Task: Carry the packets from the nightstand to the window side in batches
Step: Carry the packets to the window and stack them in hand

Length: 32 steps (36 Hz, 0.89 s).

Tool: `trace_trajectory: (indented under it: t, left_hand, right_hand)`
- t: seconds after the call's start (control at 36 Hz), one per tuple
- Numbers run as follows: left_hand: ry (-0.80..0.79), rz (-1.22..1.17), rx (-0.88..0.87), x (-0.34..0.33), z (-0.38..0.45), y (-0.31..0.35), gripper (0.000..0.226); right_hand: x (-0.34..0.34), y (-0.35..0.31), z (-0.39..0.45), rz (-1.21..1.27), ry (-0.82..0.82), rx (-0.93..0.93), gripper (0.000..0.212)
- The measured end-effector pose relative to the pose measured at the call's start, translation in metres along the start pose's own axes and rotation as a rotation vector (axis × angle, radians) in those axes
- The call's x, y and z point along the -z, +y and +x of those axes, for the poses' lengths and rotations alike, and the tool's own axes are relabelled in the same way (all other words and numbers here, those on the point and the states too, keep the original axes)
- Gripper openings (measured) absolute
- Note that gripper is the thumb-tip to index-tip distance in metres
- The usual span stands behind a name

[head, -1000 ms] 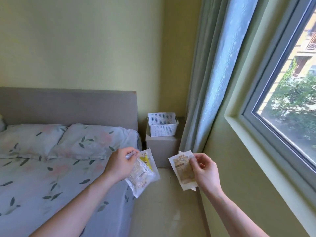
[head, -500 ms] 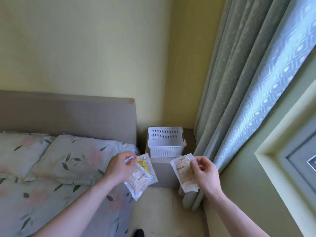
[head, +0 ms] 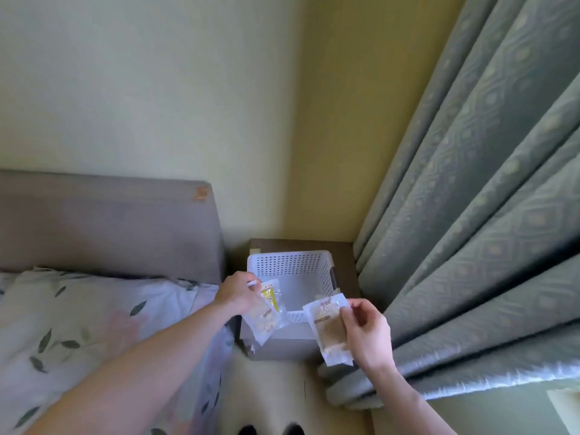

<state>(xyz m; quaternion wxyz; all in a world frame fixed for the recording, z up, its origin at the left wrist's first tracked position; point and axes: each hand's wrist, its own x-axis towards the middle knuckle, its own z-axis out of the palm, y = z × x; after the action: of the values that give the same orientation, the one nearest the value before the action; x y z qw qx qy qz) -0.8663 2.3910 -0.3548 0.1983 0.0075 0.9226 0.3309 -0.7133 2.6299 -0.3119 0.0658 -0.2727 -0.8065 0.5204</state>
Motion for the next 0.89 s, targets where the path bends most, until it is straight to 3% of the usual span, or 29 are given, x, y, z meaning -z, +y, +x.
trace_trajectory:
  t: [0.11,0.25,0.44,0.56,0.64,0.89]
  left_hand:
    - [-0.046,0.065,0.043,-0.015,0.062,0.000,0.029]
    - [-0.093,0.198,0.055,-0.040,0.128,-0.003,0.008]
    - [-0.192,0.380,-0.008,-0.088,0.206,-0.015,0.020]
    - [-0.294,0.513,0.046,-0.107,0.229,-0.011,0.012]
    - [-0.384,0.637,0.001,-0.125,0.242,-0.019,0.023]
    - [-0.361,0.681,-0.057,-0.156,0.266,-0.047,0.031]
  right_hand:
    - [-0.019,0.005,0.052,-0.006,-0.025,-0.031,0.012]
    - [-0.044,0.021,0.110,0.000,-0.080,-0.060,0.013]
    - [-0.077,0.057,0.171,0.010,-0.109,-0.130,0.010]
    - [-0.092,0.082,0.190,-0.001,-0.109,-0.164,0.007]
    - [-0.103,0.097,0.200,-0.017,-0.106,-0.185,0.006]
    - [-0.124,0.125,0.216,0.023,-0.085,-0.191,0.007]
